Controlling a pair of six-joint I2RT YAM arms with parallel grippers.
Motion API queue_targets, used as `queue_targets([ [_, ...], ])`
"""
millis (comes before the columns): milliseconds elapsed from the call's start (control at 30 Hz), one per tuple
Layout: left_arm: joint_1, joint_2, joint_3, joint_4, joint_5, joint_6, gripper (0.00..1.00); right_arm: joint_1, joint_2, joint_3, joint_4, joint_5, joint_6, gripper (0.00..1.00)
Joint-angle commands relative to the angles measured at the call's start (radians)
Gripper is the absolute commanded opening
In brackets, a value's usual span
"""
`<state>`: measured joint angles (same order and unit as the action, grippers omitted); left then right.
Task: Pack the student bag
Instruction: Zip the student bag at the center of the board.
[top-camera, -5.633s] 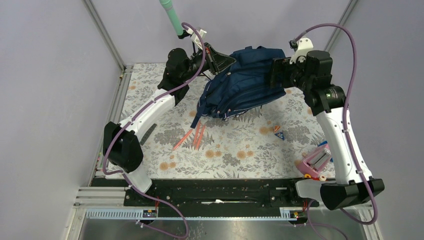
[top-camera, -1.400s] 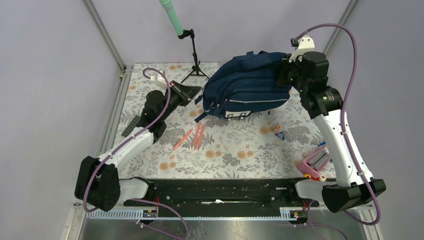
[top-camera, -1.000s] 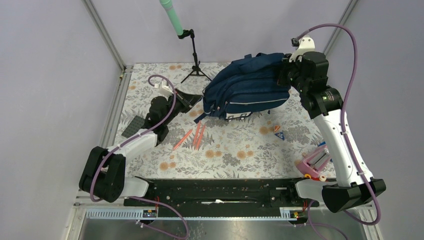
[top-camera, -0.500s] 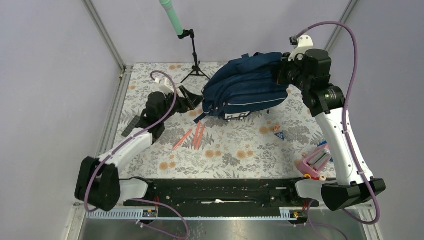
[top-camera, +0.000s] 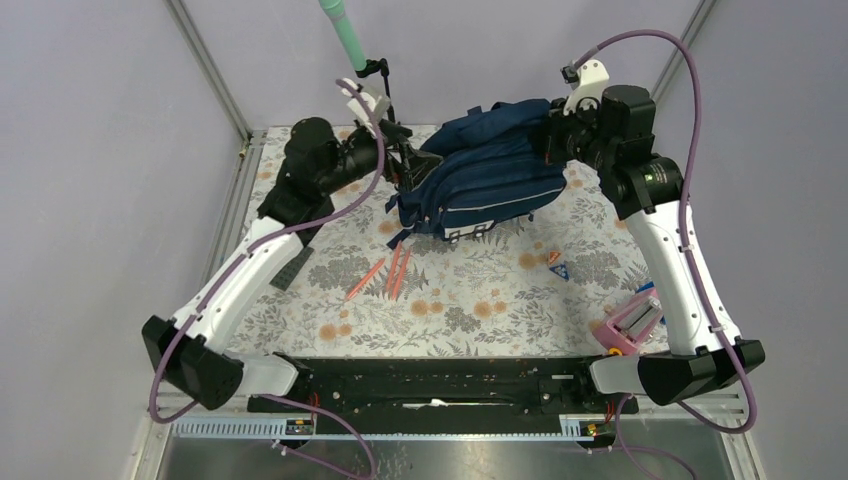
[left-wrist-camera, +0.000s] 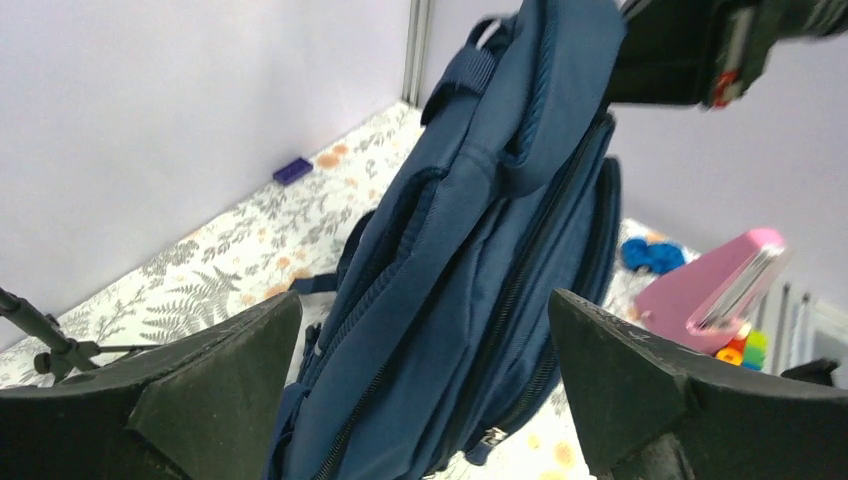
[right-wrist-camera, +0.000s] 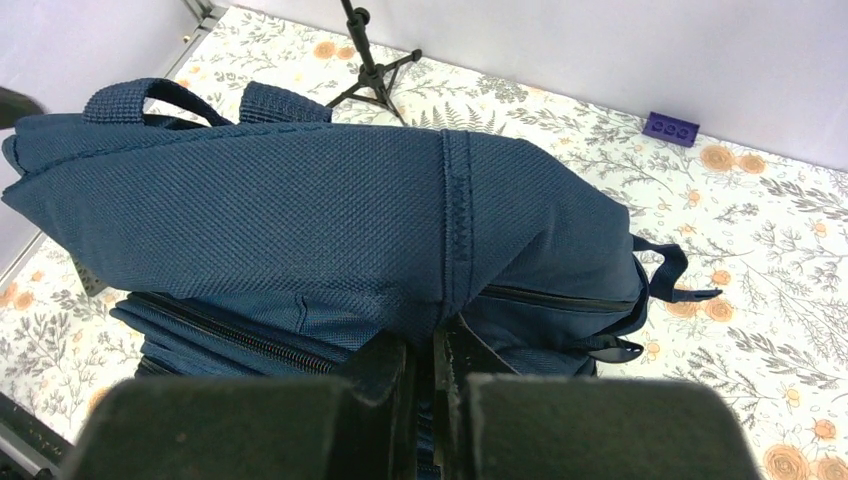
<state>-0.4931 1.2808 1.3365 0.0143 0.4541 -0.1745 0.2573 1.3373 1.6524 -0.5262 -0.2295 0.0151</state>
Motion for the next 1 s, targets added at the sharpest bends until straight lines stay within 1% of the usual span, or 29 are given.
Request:
queue_targets([
  [0,-0.007,0.090,0.098,-0.148,0.072,0.188,0.99,0.017,-0.011,0.080,0.163,-0.106,-0.009,0.00],
  [100,-0.012,0.163,0.168,-0.191,0.090,0.203,0.99,0.017,-0.009,0.080,0.163,-0.117,-0.010,0.00],
  [267,-0.043,0.240,0.207,-0.195,0.084,0.210,0.99,0.028,0.002,0.096,0.162,-0.133,-0.010,0.00],
  [300,-0.048,0.256,0.219,-0.204,0.088,0.213,0.96,0.033,0.007,0.102,0.163,-0.129,-0.010,0.00],
  [333,-0.050,0.262,0.224,-0.211,0.094,0.210,0.87,0.036,0.012,0.107,0.163,-0.120,-0.010,0.00],
  [367,-0.050,0.271,0.233,-0.218,0.103,0.206,0.71,0.040,0.017,0.116,0.162,-0.105,-0.010,0.00],
  [433,-0.051,0.275,0.248,-0.227,0.107,0.196,0.45,0.045,0.033,0.130,0.162,-0.074,-0.010,0.00],
  [533,-0.050,0.259,0.242,-0.221,0.090,0.179,0.12,0.047,0.053,0.148,0.163,0.001,-0.007,0.00],
  [567,-0.050,0.249,0.228,-0.206,0.076,0.162,0.03,0.046,0.057,0.149,0.163,0.033,-0.001,0.00],
  [600,-0.050,0.238,0.211,-0.179,0.058,0.137,0.00,0.046,0.056,0.148,0.163,0.065,0.007,0.07],
  [633,-0.049,0.227,0.195,-0.158,0.030,0.111,0.00,0.046,0.055,0.143,0.163,0.093,0.015,0.18],
  [700,-0.042,0.214,0.168,-0.120,-0.026,0.050,0.00,0.047,0.036,0.125,0.156,0.128,0.038,0.54],
  [733,-0.037,0.211,0.166,-0.109,-0.044,0.019,0.00,0.047,0.020,0.108,0.150,0.141,0.057,0.66],
  [767,-0.032,0.212,0.168,-0.105,-0.060,-0.010,0.00,0.046,0.003,0.095,0.140,0.152,0.074,0.75],
  [833,-0.021,0.215,0.173,-0.094,-0.081,-0.058,0.00,0.046,-0.040,0.046,0.126,0.170,0.119,0.85],
  [933,0.000,0.220,0.192,-0.064,-0.116,-0.134,0.00,0.047,-0.136,-0.064,0.140,0.160,0.218,0.92],
  [967,0.004,0.222,0.199,-0.059,-0.121,-0.154,0.00,0.047,-0.167,-0.104,0.154,0.139,0.252,0.93],
])
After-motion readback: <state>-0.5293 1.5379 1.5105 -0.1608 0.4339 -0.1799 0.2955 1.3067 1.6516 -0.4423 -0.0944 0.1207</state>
